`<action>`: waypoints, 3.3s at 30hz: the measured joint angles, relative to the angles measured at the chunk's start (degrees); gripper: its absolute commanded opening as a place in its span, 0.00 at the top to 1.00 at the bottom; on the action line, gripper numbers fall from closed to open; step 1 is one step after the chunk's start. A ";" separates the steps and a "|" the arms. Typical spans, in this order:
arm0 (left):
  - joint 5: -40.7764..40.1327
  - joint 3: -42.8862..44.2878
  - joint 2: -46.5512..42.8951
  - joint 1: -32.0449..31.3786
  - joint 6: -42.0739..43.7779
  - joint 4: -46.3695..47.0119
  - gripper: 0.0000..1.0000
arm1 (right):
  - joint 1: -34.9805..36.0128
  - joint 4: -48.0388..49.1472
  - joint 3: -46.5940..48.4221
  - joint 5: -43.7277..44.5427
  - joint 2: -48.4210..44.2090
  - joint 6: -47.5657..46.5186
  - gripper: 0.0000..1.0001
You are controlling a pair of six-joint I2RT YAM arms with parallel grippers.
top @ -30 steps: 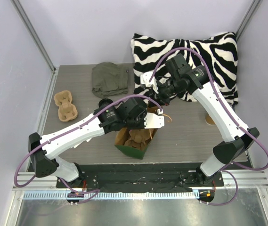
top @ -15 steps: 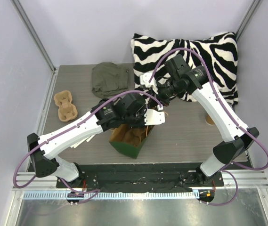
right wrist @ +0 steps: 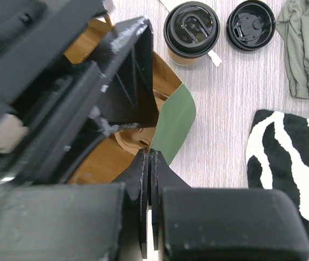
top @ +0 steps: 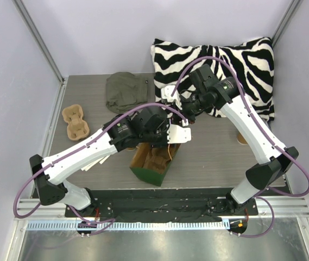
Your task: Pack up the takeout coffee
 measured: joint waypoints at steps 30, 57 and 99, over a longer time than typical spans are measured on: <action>7.56 18.69 -6.34 2.89 -10.51 -2.80 0.23 | -5.07 5.25 -7.72 2.64 -2.91 10.88 0.99; 9.14 6.16 7.10 33.92 -37.03 -15.63 0.00 | -19.15 8.04 -16.81 6.01 -10.51 27.34 0.24; 5.99 -28.46 -3.80 33.92 -37.18 17.90 0.09 | -19.15 8.46 -15.72 5.99 -10.43 27.39 0.18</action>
